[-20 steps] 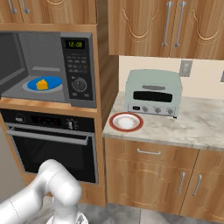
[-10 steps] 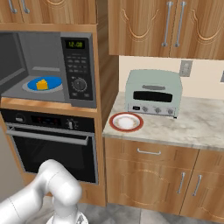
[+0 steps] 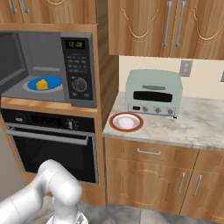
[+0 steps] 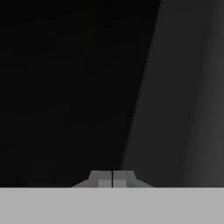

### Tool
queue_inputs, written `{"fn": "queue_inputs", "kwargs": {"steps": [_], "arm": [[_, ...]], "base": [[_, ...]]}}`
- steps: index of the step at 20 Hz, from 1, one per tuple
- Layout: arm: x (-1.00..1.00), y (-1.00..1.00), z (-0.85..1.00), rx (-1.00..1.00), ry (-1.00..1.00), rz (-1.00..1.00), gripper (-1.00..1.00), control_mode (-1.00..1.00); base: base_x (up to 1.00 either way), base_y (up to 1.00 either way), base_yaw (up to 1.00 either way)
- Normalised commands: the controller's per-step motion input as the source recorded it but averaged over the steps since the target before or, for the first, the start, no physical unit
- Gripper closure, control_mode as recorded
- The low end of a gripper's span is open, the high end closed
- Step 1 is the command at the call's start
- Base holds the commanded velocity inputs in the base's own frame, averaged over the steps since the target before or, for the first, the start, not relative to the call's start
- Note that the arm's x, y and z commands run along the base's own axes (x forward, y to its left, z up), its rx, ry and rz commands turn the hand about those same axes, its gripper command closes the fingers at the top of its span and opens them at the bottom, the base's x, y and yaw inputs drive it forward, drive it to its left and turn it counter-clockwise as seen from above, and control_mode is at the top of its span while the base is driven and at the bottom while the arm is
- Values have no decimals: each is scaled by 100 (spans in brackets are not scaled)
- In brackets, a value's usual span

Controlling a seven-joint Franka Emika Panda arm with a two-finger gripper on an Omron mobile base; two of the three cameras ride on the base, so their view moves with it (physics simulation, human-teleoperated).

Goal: Pick the cheese from the counter and place it in the microwave. Then turn on the microwave.

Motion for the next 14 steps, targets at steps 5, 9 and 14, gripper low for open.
{"fn": "queue_inputs", "kwargs": {"steps": [5, 9, 14], "arm": [[39, -36, 0, 3, 0, 0, 100, -100], [42, -37, 0, 3, 0, 0, 100, -100], [43, -34, 0, 3, 0, 0, 100, -100]], "base": [[0, 0, 0], [0, 0, 0], [0, 0, 0]]}}
